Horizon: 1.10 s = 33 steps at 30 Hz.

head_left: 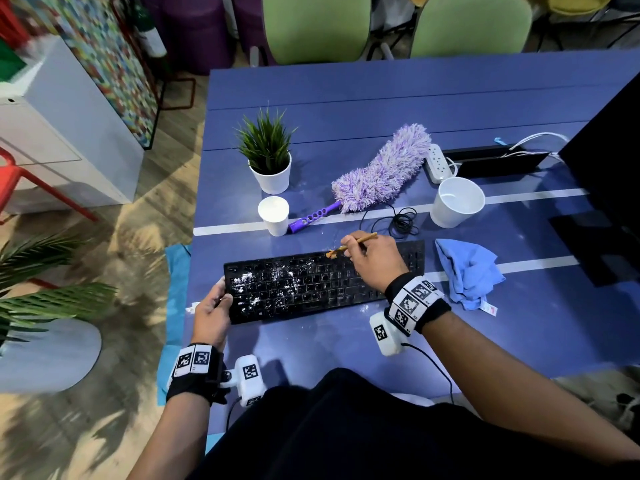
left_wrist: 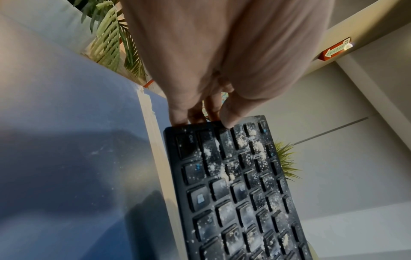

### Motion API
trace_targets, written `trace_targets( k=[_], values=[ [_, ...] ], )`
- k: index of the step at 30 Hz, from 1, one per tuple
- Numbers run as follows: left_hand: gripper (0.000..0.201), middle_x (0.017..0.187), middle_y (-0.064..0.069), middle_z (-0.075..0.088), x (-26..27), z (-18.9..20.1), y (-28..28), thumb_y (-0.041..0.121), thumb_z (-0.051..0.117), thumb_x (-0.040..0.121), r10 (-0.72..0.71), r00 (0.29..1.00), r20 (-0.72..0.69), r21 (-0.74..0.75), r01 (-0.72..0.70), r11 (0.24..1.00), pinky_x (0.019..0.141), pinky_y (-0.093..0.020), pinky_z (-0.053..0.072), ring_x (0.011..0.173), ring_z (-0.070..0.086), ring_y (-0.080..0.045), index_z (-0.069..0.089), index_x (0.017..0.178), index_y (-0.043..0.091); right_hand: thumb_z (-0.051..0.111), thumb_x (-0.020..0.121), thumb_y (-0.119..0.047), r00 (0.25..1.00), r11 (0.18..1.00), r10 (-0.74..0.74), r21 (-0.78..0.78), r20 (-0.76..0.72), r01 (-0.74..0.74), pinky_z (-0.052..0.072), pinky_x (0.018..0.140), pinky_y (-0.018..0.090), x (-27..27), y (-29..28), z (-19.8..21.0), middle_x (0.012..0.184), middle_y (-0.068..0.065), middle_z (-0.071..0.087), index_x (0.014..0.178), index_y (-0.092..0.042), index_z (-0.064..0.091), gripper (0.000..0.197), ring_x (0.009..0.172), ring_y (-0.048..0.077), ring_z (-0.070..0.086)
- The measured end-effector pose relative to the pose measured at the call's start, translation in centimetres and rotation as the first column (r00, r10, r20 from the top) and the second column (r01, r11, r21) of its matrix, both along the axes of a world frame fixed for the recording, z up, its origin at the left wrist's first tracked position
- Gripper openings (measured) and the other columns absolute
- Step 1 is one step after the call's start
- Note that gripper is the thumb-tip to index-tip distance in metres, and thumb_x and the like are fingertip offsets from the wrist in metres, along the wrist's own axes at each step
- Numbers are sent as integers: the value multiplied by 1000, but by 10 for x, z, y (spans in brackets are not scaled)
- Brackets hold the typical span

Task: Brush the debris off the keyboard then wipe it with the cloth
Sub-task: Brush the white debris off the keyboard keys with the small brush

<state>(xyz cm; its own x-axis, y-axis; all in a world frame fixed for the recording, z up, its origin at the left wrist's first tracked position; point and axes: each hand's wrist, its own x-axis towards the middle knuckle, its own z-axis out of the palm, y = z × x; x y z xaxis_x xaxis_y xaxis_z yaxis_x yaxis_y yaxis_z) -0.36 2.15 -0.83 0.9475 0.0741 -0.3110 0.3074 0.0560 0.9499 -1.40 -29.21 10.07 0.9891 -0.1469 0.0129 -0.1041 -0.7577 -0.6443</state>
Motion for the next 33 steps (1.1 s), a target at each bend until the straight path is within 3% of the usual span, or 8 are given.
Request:
trace_targets(
  k=[2,7,12,16,20,24,29,33],
  values=[
    [45,132,-14,61,1,-1,2,-9,43,97,7,1000,-11,7,-7,1000,115,-61,29,131,50,-34,55,133,16,45,100,-33,998,998,53,21,-29,-53,55,83,39,0,4,1,82,5,76,96,-14,72,34,84,24,71],
    [46,131,-14,59,0,10,-8,-12,41,97,13,1000,-16,-4,-13,1000,116,-57,31,122,52,-25,54,130,16,46,101,-30,983,981,182,63,13,-182,54,77,28,-10,31,-3,87,2,76,102,-15,74,31,74,14,68],
    [47,120,-5,66,0,11,-11,-14,39,96,1,1000,-21,-2,-1,1000,116,-53,32,117,54,-22,56,129,14,34,97,-41,995,1000,-19,0,97,19,56,73,38,-12,30,-15,80,6,74,96,-17,69,43,75,26,69],
    [44,118,-6,65,-3,9,-10,-13,40,97,-1,999,-37,-16,1,1000,115,-54,33,116,54,-23,56,128,14,45,99,-33,991,982,127,137,39,-131,57,80,38,-16,31,-13,84,1,76,99,-17,73,32,78,19,72],
    [44,125,-11,61,-2,9,-11,-12,41,97,2,1000,-31,-14,-3,1000,115,-55,32,116,54,-23,55,130,13,45,99,-34,994,990,-27,142,106,11,57,78,35,-13,24,-12,80,1,75,99,-16,72,33,76,17,71],
    [45,126,-12,61,-3,11,-12,-13,40,96,-4,999,-35,-1,4,1000,116,-50,34,116,55,-22,52,135,5,49,100,-28,995,987,88,134,45,-93,56,80,34,-13,25,-11,80,2,76,96,-13,73,28,78,15,72],
    [43,133,-17,59,-1,4,-7,-9,42,98,-5,998,-67,15,6,1000,115,-57,31,119,54,-25,52,137,6,50,99,-26,996,982,63,175,65,-74,56,82,34,-9,27,-13,81,1,76,95,-15,73,26,78,16,72],
    [43,111,2,71,-5,9,-11,-11,40,97,0,999,-41,-8,0,1000,113,-50,35,115,55,-24,56,128,13,50,99,-27,995,975,77,204,66,-89,56,81,29,-13,34,-16,82,0,76,96,-16,73,26,78,13,71]
  ],
)
